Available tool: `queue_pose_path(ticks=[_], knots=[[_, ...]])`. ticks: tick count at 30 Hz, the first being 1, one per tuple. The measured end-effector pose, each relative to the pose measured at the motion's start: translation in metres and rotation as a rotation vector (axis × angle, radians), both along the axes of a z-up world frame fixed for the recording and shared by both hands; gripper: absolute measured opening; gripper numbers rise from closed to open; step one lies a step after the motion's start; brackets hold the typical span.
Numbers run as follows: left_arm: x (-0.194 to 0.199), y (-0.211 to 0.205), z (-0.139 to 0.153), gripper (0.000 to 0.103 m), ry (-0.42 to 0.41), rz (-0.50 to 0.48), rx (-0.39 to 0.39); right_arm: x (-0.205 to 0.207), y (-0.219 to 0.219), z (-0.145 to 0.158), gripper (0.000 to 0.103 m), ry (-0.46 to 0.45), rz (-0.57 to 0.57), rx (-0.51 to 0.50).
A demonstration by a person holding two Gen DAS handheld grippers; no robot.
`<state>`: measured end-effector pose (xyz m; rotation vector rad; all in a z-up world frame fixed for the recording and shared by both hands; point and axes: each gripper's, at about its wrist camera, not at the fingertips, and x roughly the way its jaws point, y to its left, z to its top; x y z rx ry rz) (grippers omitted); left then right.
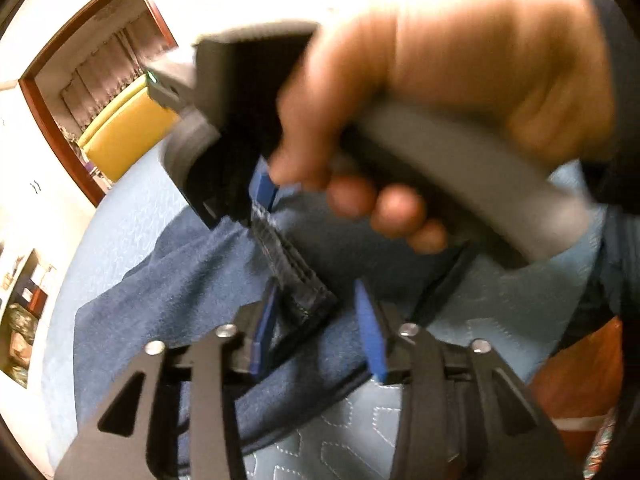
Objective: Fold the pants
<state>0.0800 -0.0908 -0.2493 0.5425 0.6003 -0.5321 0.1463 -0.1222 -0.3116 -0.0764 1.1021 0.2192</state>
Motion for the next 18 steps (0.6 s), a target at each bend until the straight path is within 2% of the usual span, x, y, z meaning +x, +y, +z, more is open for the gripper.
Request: queue_pose_path(ticks=[5,8,10,11,13,15,18], knots=[[-0.011,0.026,0.033,0.045,0.016,0.047,-0.116,0.002,0.005,-0.002,0.014,-0.01,0.001,-0.017],[0.001,0.061,0.049,0.043,0.035,0.165,-0.193,0.001,0.006,-0.004,0.014,-0.013,0.001,-0.026],[0.019,0.095,0.057,0.034,0.059,0.285,-0.263,0.001,0.007,-0.003,0.017,-0.017,-0.002,-0.034],[0.028,0.111,0.057,0.031,0.075,0.334,-0.29,0.0,0.007,-0.001,0.019,-0.021,-0.005,-0.039],[0.048,0.143,0.052,0.015,0.099,0.444,-0.316,-0.005,0.005,0.006,0.034,-0.044,-0.027,-0.06],[0.06,0.165,0.047,0.014,0.119,0.496,-0.328,-0.014,0.004,0.017,0.04,-0.08,-0.041,-0.088],[0.078,0.188,0.025,0.014,0.211,0.517,-0.32,-0.037,0.009,0.039,0.044,-0.193,-0.071,-0.14]])
